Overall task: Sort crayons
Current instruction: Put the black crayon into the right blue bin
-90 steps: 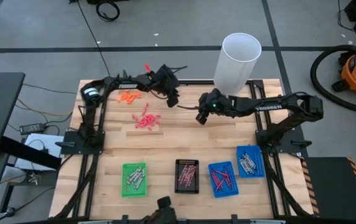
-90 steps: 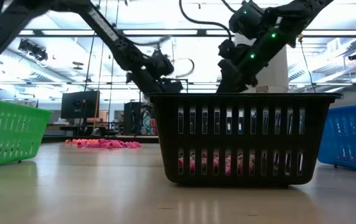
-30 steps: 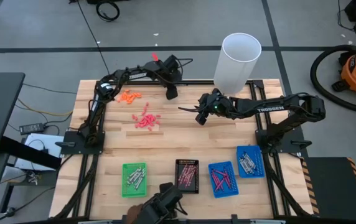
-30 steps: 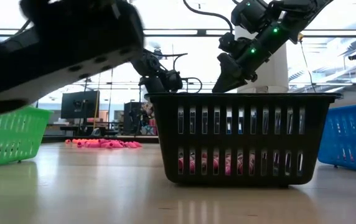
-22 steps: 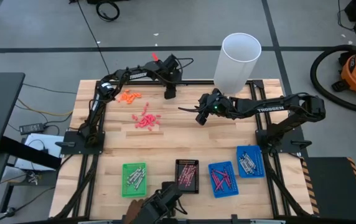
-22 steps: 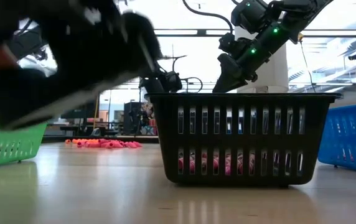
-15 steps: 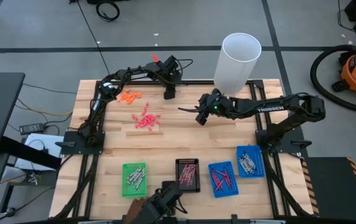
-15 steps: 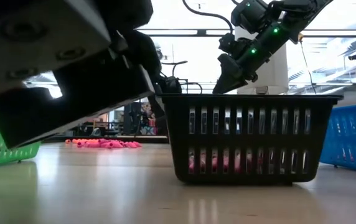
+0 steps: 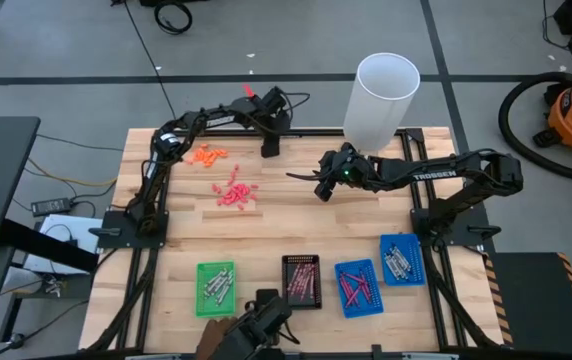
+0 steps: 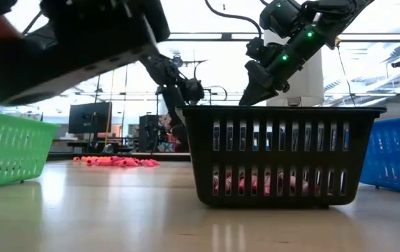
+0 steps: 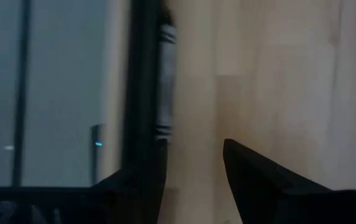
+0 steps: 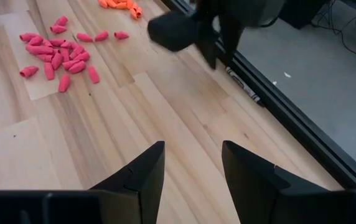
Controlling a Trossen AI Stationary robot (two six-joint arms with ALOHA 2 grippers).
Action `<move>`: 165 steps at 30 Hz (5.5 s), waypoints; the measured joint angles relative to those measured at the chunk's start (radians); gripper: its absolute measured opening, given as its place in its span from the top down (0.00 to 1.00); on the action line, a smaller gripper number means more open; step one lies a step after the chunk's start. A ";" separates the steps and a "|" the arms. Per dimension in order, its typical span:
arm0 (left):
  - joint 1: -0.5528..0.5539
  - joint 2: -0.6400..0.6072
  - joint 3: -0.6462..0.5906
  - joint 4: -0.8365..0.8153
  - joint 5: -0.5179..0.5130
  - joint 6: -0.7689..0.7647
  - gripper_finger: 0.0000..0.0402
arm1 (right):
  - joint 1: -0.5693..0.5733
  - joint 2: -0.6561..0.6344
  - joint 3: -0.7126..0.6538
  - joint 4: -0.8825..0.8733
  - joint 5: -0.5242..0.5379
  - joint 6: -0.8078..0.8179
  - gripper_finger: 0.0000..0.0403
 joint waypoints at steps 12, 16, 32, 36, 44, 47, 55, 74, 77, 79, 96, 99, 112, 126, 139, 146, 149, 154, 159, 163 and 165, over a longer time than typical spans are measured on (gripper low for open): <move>0.008 0.005 0.001 0.075 0.015 -0.001 0.58 | 0.000 0.000 0.000 0.008 -0.001 0.000 0.58; 0.007 0.014 0.002 0.097 0.056 0.011 0.58 | 0.000 0.000 0.000 0.008 -0.001 0.001 0.58; 0.021 0.046 0.003 0.070 0.053 -0.034 0.58 | 0.002 0.000 0.000 0.024 -0.020 0.004 0.58; 0.035 0.060 0.006 0.063 0.085 -0.075 0.58 | 0.003 0.000 0.000 0.027 -0.021 0.007 0.58; 0.015 0.044 0.004 -0.042 0.097 -0.026 0.58 | 0.003 0.000 0.000 0.030 -0.026 0.004 0.58; -0.023 0.018 0.001 -0.158 0.071 -0.014 0.58 | 0.003 0.000 0.000 0.030 -0.026 0.001 0.58; -0.117 -0.022 -0.001 -0.268 -0.052 0.035 0.58 | 0.003 0.000 0.000 0.038 -0.028 0.000 0.58; -0.123 -0.030 -0.136 -0.233 -0.071 -0.071 0.58 | 0.003 0.000 0.000 0.038 -0.051 -0.001 0.58; -0.123 -0.030 -0.139 -0.221 -0.066 -0.098 0.58 | 0.005 0.000 0.000 0.039 -0.055 0.000 0.58; -0.124 -0.030 -0.140 -0.217 -0.063 -0.103 0.58 | 0.008 0.000 0.000 0.039 -0.055 0.000 0.58; -0.123 -0.029 -0.141 -0.225 -0.080 -0.080 0.73 | 0.011 0.000 0.000 0.036 -0.056 -0.003 0.58; -0.123 -0.029 -0.141 -0.230 -0.084 -0.095 0.81 | 0.011 -0.006 0.001 -0.049 -0.100 0.000 0.58; -0.138 -0.058 -0.145 -0.224 -0.104 -0.130 0.97 | 0.101 -0.085 0.001 -0.155 -0.002 0.030 0.58; -0.163 -0.283 -0.147 -0.147 0.052 -0.206 0.98 | 0.121 -0.127 0.000 0.109 0.062 -0.191 0.58; -0.340 -0.325 -0.143 0.118 0.358 -0.219 0.98 | 0.137 -0.197 -0.017 0.262 0.023 -0.292 0.58; -0.389 -0.325 -0.143 0.107 0.364 -0.204 0.98 | 0.211 -0.394 -0.187 0.299 0.053 -0.237 0.58; -0.391 -0.325 -0.143 0.130 0.364 -0.224 0.98 | 0.246 -0.463 -0.264 0.314 0.007 -0.192 0.58; -0.408 -0.325 -0.143 0.202 0.360 -0.279 0.98 | 0.311 -0.513 -0.348 0.306 0.021 -0.118 0.58; -0.441 -0.325 -0.143 0.350 0.324 -0.335 0.98 | 0.355 -0.516 -0.377 0.250 0.105 -0.053 0.58; -0.472 -0.325 -0.143 0.464 0.267 -0.363 0.98 | 0.394 -0.516 -0.377 0.193 0.178 -0.006 0.58; -0.486 -0.325 -0.143 0.517 0.263 -0.371 0.97 | 0.413 -0.516 -0.377 0.181 0.219 -0.008 0.58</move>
